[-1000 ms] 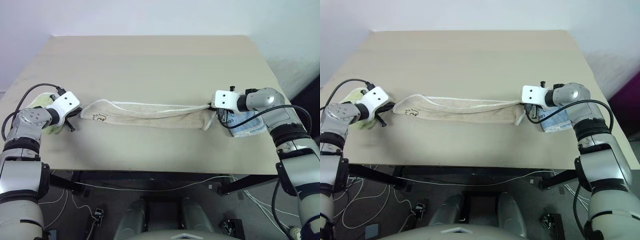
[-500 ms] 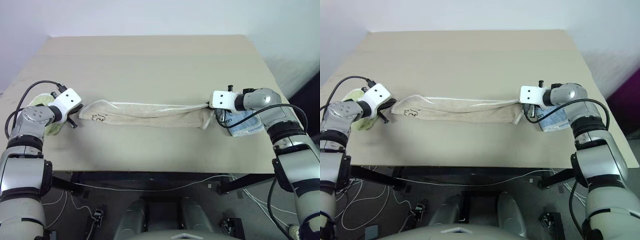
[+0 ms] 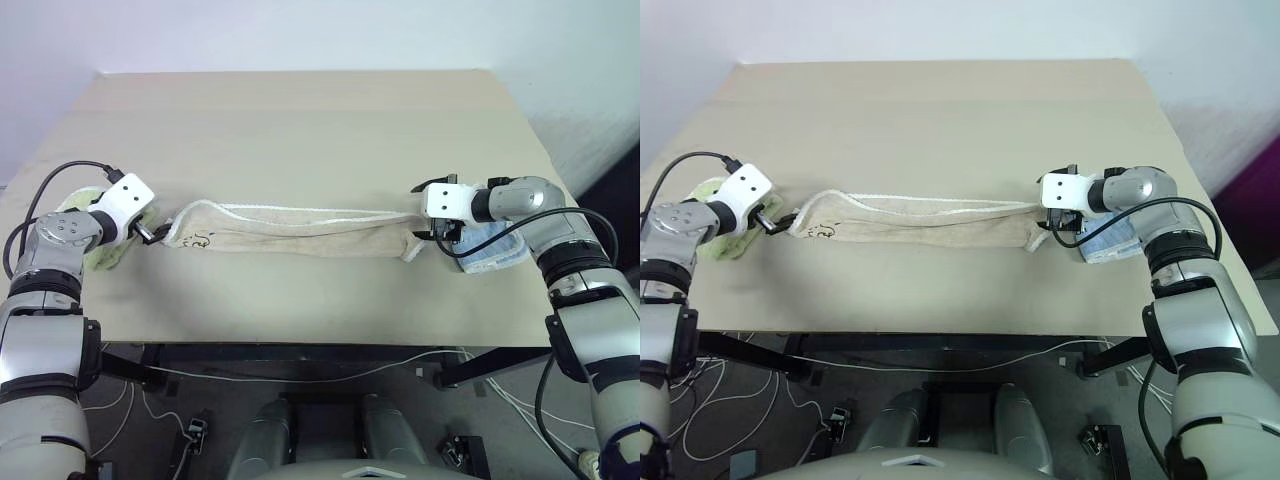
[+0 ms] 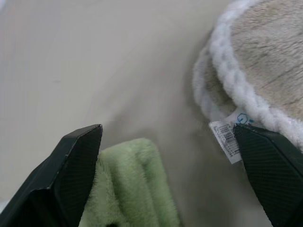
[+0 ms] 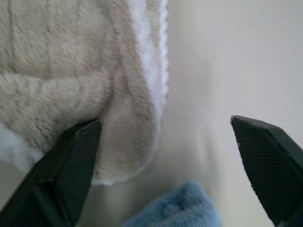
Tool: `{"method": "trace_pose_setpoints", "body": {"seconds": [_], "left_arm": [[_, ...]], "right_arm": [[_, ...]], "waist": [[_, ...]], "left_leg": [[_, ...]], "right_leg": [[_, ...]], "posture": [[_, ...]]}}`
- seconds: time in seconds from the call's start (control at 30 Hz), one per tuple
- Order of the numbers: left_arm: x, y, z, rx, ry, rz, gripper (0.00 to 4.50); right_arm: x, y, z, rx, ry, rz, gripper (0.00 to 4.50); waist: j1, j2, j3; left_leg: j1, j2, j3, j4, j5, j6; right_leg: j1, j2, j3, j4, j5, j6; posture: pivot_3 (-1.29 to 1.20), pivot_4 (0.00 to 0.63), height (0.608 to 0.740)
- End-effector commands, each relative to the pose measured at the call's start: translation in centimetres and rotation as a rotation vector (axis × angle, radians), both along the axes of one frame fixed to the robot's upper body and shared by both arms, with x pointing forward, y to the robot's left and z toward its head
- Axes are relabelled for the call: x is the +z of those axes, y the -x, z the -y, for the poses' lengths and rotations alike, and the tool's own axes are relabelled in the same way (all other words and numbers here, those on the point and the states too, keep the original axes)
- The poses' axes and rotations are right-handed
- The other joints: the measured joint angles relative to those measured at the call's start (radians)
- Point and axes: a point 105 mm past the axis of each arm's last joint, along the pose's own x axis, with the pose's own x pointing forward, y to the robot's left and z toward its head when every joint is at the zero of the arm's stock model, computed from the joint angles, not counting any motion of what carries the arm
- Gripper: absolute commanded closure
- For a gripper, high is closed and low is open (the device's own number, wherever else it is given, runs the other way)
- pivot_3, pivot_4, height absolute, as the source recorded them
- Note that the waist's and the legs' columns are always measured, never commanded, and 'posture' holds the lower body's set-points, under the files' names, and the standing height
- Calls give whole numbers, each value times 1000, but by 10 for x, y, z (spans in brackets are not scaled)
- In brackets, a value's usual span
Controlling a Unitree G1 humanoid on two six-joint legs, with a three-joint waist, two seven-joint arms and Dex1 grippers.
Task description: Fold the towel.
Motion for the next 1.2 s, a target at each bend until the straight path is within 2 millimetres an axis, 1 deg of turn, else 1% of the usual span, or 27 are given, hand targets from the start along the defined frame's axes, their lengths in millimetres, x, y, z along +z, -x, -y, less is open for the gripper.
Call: {"method": "trace_pose_setpoints", "body": {"seconds": [0.03, 0.1, 0.2, 0.27, 0.33, 0.43, 0.5, 0.57, 0.6, 0.63, 0.67, 0.7, 0.73, 0.83, 0.93, 1.0, 1.2], "left_arm": [[25, 1, -12, 45, 76, 98, 0], [26, 1, -14, 57, 84, 109, 0], [28, 0, -15, 74, 118, 139, 0], [34, -3, -9, 64, 160, 174, 0], [43, -5, 3, 0, 226, 215, 0], [56, -5, 17, -91, 304, 256, 0], [59, -5, 23, -124, 337, 265, 0], [56, -4, 33, -181, 346, 243, 0], [55, -4, 37, -203, 348, 235, 0], [52, -3, 44, -244, 358, 217, 0], [49, -1, 52, -291, 366, 199, 0], [46, 2, 59, -339, 367, 184, 0], [42, 5, 67, -385, 367, 163, 0], [32, 13, 77, -455, 372, 110, 0], [22, 19, 81, -488, 358, 58, 0], [15, 21, 81, -492, 329, 27, 0], [-2, 23, 70, -443, 234, -39, 0]], "right_arm": [[37, 4, 8, 7, -62, 115, 49], [45, 7, 12, -7, -92, 139, 49], [59, 12, 18, -50, -188, 166, 49], [66, 21, 19, -83, -325, 113, 49], [67, 39, 12, -93, -483, 3, 49], [54, 69, -2, -106, -632, -184, 49], [48, 79, -7, -147, -703, -262, 49], [39, 88, -14, -209, -823, -382, 430], [37, 91, -17, -230, -856, -423, 658], [32, 95, -21, -263, -920, -485, 1043], [28, 97, -23, -305, -978, -540, 1310], [22, 99, -24, -346, -1010, -579, 1724], [15, 99, -24, -392, -1041, -613, 2005], [2, 100, -23, -493, -1104, -679, 2005], [-12, 101, -22, -567, -1099, -721, 2005], [-21, 103, -22, -602, -1077, -732, 2005], [-28, 95, -15, -665, -1091, -722, 2005]], "waist": [[2, 0, 0], [3, 0, 0], [3, 0, 0], [4, 0, 0], [6, 0, 0], [9, 0, 0], [9, 0, 0], [4, 0, 0], [4, 0, 0], [4, 0, 0], [4, 0, -1], [3, 0, -1], [4, 0, -1], [7, -1, -1], [6, -1, -1], [7, -1, -1], [4, -1, -1]], "left_leg": [[0, 0, 0, 0, 0, 0], [0, 0, 0, 0, 0, 0], [0, 0, 0, 0, 0, 0], [0, 0, 0, 0, 0, 0], [-1, 0, -1, 1, 0, 0], [-5, 0, -3, 3, 0, 0], [-6, 0, -3, 4, 0, 0], [-6, 0, -3, 4, 0, 0], [-6, 0, -3, 3, 0, 0], [-5, 0, -3, 3, 0, 0], [-5, 0, -3, 3, 0, 0], [-5, 0, -3, 3, 0, 0], [-5, 0, -3, 3, 0, 0], [-5, 0, -3, 3, 0, 0], [-6, 0, -3, 3, 0, 0], [-5, 0, -3, 3, 0, 0], [-5, 0, -3, 3, 0, 0]], "right_leg": [[0, 0, 0, 0, 0, 0], [0, 0, 0, 0, 0, 0], [0, 0, 0, 0, 0, 0], [0, 0, 0, 0, 0, 0], [0, 0, 0, 0, 0, 0], [-1, -1, -2, -1, 0, 0], [-1, -1, -2, -1, 0, 0], [-1, -1, -2, 0, 0, 0], [-1, -1, -2, 0, 0, 0], [-1, -1, -2, 0, 0, 0], [-2, -1, -2, 0, 0, 0], [-1, -1, -2, 0, 0, 0], [-1, -1, -2, 0, 0, 0], [-2, -1, -2, 0, 0, 0], [-2, -1, -2, 0, 0, 0], [-2, -1, -2, 0, 0, 0], [-2, -1, -2, 0, 0, 0]], "posture": [[0, 150, 740], [0, 150, 740], [0, 150, 740], [0, 150, 740], [0, 150, 740], [0, 150, 740], [0, 150, 740], [0, 150, 740], [0, 150, 740], [0, 150, 740], [0, 150, 740], [0, 150, 740], [0, 150, 740], [0, 150, 740], [0, 150, 740], [0, 150, 740], [0, 150, 740]]}}
